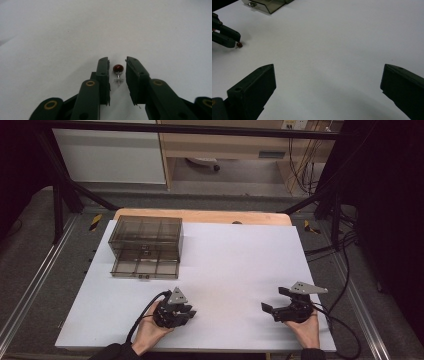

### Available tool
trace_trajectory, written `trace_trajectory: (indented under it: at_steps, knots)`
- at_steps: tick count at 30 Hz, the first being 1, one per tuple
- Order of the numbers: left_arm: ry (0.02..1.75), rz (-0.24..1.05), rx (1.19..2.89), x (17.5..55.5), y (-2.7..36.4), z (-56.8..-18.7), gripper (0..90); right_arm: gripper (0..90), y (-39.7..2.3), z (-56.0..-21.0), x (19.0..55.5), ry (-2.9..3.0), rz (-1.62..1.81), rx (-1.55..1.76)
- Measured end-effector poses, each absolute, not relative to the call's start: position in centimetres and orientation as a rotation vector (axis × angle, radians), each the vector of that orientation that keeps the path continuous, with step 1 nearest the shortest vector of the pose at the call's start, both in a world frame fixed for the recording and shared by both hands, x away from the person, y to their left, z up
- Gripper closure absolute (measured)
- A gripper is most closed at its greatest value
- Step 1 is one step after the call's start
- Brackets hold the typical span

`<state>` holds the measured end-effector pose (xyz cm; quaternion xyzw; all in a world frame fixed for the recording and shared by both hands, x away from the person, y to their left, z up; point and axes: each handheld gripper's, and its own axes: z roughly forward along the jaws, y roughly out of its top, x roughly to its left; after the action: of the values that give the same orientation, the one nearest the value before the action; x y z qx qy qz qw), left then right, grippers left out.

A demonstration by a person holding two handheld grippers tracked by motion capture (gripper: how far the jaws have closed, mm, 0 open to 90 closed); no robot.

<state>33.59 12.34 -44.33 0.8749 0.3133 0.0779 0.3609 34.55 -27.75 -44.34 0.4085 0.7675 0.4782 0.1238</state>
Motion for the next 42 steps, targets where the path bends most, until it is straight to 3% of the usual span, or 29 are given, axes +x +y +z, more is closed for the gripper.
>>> trace_trajectory:
  at_steps: [11,42]
  knots:
    - [0.800,0.186,2.268,33.5,12.2,-44.6,80.5,0.6,-27.8,-44.3,34.5,2.236,1.395,1.193]
    - [0.823,0.228,2.236,34.0,13.9,-43.0,82.4,0.6,-27.7,-44.4,34.6,2.240,1.395,1.194]
